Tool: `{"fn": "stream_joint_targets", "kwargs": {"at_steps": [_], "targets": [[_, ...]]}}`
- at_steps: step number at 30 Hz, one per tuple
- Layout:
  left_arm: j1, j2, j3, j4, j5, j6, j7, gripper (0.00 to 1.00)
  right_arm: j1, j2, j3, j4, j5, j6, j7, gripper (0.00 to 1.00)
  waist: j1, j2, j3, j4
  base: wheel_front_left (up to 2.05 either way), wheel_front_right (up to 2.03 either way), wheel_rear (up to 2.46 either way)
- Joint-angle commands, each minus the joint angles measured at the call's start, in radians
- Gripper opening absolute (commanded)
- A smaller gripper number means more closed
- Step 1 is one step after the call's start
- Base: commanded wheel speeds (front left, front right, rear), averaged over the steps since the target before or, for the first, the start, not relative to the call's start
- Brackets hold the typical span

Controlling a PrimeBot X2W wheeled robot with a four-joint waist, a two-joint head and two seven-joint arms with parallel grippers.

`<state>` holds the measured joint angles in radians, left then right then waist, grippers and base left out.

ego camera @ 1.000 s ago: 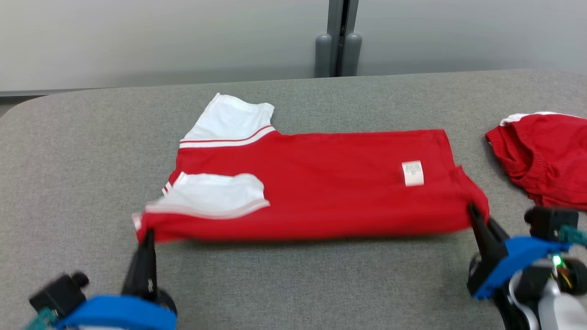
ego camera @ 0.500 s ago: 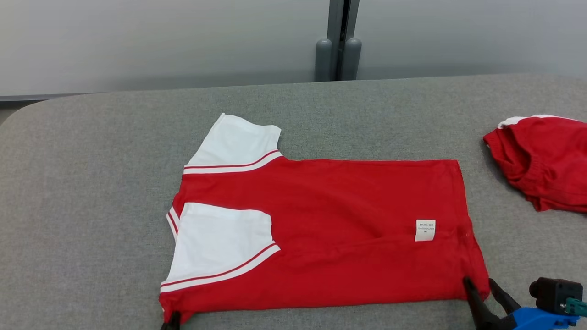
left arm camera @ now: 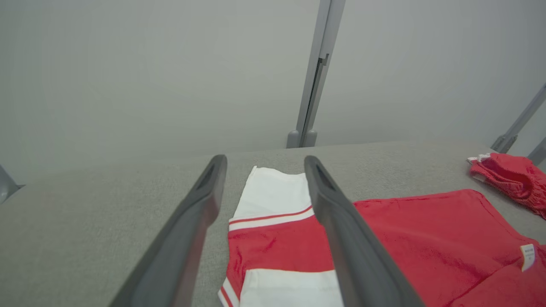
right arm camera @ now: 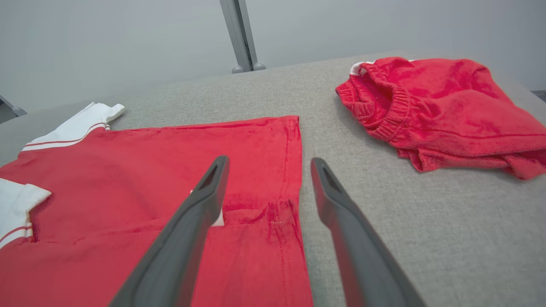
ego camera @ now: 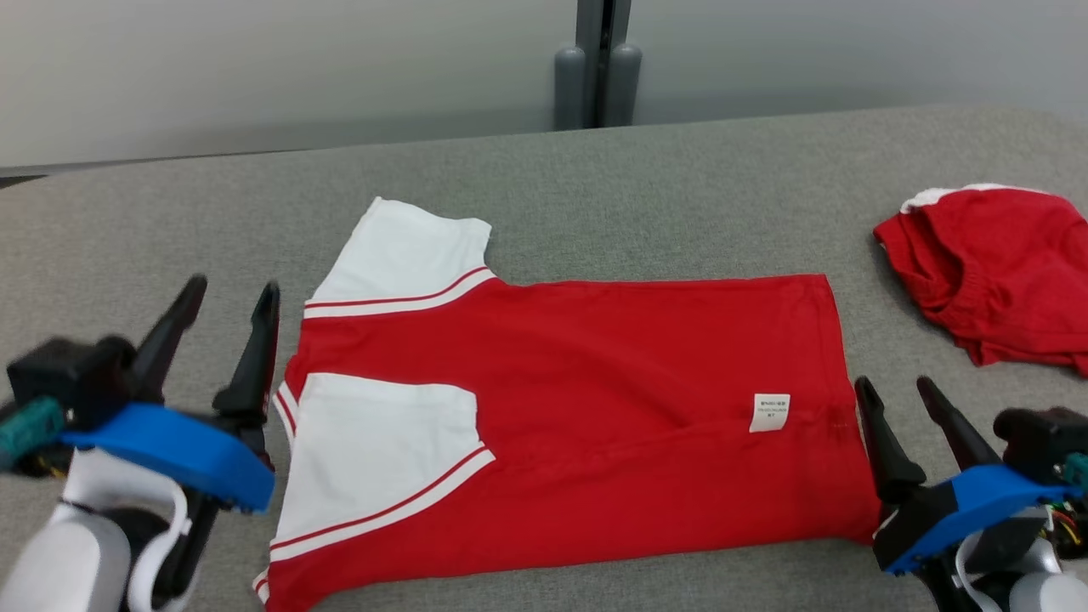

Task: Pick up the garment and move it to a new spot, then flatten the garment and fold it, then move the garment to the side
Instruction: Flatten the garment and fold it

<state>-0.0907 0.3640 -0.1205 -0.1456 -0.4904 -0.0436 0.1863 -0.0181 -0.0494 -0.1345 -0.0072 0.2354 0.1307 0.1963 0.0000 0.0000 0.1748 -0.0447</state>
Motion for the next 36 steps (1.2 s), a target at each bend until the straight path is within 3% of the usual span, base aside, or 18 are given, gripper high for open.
{"fn": "stream_joint_targets", "kwargs": {"at_steps": [1, 7, 13, 20, 24, 28, 35, 36], "targets": [[-0.072, 0.023, -0.018, -0.006, 0.014, -0.020, 0.022, 1.00, -0.033, -0.003, 0.011, -0.004, -0.005, 0.000, -0.005, 1.00, 0.0000, 0.0000, 0.014, -0.006, 0.00, 0.00, 0.00], [-0.421, 0.103, -0.072, 0.120, 0.018, -0.066, 0.162, 1.00, -0.184, -0.002, 0.083, 0.005, -0.033, 0.000, -0.010, 1.00, 0.0000, 0.0000, 0.108, -0.061, 0.00, 0.00, 0.00], [-0.606, 0.169, -0.137, 0.349, -0.003, -0.082, 0.288, 1.00, -0.289, -0.002, 0.174, 0.035, -0.010, 0.000, -0.038, 1.00, 0.0000, 0.0000, 0.199, -0.151, 0.00, 0.00, 0.00], [-0.671, 0.240, -0.140, 0.518, -0.039, -0.086, 0.386, 1.00, -0.367, -0.002, 0.253, 0.081, 0.029, 0.000, -0.090, 1.00, 0.0000, 0.0000, 0.294, -0.252, 0.00, 0.00, 0.00], [-0.689, 0.267, -0.120, 0.571, -0.044, -0.066, 0.396, 1.00, -0.393, -0.002, 0.269, 0.106, 0.040, 0.000, -0.120, 1.00, 0.0000, 0.0000, 0.332, -0.287, 0.00, 0.00, 0.00], [-0.695, 0.257, -0.101, 0.610, -0.070, -0.058, 0.395, 1.00, -0.412, -0.002, 0.275, 0.125, 0.047, 0.000, -0.141, 1.00, 0.0000, 0.0000, 0.355, -0.303, 0.00, 0.00, 0.00], [-0.649, 0.228, -0.151, 0.616, -0.143, -0.084, 0.436, 1.00, -0.441, -0.002, 0.276, 0.142, 0.039, 0.000, -0.151, 1.00, 0.0000, 0.0000, 0.371, -0.301, 0.00, 0.00, 0.00], [-0.643, 0.231, -0.162, 0.617, -0.148, -0.085, 0.450, 0.95, -0.445, -0.002, 0.276, 0.143, 0.036, 0.000, -0.150, 1.00, 0.0000, 0.0000, 0.373, -0.299, 0.00, 0.00, 0.00]]}}
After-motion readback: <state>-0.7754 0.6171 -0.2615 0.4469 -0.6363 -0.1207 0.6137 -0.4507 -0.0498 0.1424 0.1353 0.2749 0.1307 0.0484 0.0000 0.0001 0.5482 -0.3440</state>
